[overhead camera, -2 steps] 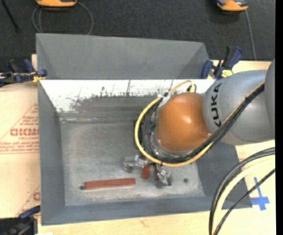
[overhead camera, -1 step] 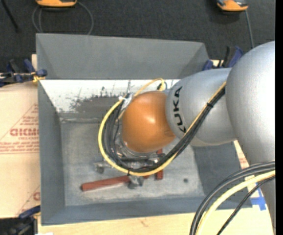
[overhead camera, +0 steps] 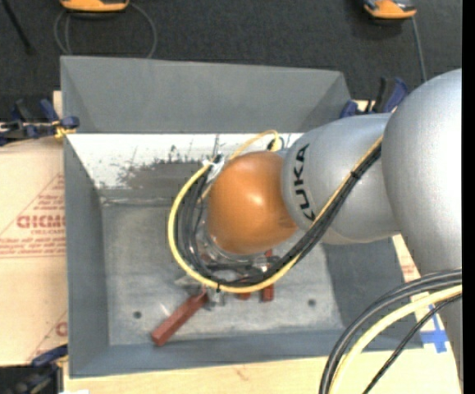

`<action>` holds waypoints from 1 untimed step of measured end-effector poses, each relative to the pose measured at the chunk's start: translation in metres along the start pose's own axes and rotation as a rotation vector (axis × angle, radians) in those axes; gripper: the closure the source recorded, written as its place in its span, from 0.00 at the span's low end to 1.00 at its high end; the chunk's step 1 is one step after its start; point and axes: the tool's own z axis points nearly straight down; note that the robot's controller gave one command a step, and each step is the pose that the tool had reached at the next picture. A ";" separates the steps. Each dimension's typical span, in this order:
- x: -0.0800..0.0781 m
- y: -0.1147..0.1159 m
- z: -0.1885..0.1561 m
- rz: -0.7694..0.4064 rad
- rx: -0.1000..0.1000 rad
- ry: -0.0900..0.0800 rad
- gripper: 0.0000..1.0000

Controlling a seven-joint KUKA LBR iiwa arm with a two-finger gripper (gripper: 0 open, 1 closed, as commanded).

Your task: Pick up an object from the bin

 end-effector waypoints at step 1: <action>0.021 -0.094 -0.011 -0.240 0.003 0.006 1.00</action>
Offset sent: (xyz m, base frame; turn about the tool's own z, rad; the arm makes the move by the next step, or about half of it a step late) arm 0.0681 -0.0616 0.0095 -0.2468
